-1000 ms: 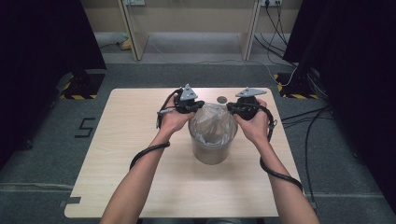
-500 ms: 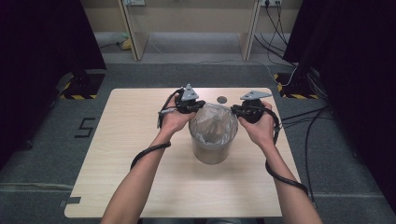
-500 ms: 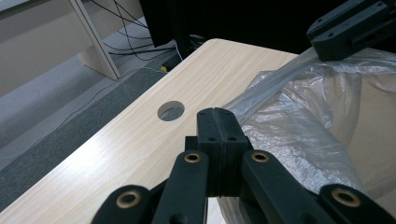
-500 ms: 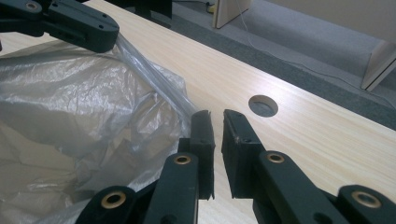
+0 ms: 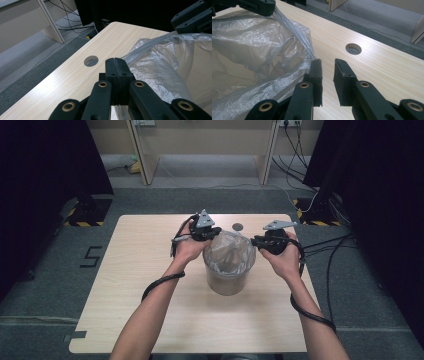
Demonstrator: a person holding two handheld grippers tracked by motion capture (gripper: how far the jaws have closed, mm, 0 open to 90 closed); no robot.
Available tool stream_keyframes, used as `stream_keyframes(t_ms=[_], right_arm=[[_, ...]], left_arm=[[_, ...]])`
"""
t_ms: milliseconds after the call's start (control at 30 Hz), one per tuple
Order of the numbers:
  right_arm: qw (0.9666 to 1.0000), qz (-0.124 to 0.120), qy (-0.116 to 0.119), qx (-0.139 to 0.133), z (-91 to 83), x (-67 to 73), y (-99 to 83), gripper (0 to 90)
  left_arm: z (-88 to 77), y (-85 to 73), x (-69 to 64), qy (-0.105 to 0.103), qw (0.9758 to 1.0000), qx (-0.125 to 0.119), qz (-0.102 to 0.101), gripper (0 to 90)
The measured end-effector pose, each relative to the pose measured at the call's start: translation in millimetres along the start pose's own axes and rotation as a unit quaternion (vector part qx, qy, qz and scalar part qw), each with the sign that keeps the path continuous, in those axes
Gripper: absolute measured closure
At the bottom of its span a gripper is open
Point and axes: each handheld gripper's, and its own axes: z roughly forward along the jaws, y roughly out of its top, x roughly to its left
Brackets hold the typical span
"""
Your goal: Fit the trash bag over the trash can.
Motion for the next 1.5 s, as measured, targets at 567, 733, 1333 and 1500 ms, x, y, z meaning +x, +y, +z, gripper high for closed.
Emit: stream_keyframes(t_ms=[567, 733, 1333, 1500], right_arm=[[0.9998, -0.009, -0.004, -0.018, -14.1, 0.8, 12.9, 66.9], [0.9993, -0.028, 0.008, -0.025, -13.9, 9.1, 22.6, 66.5], [0.9996, -0.028, -0.001, -0.006, 16.6, 3.5, 25.9, 90.0], [0.9997, -0.024, -0.001, 0.000, 21.7, 1.5, 24.4, 90.0]], left_arm=[[0.4, 1.3, 1.8, 0.004, 1.0000, -0.005, -0.005, 89.1], [0.5, 2.4, 1.9, 0.004, 1.0000, -0.006, -0.005, 89.1], [4.8, -0.1, 4.5, -0.002, 0.9998, -0.007, -0.020, 88.6], [5.5, -1.1, 7.0, -0.004, 0.9992, -0.010, -0.039, 88.6]])
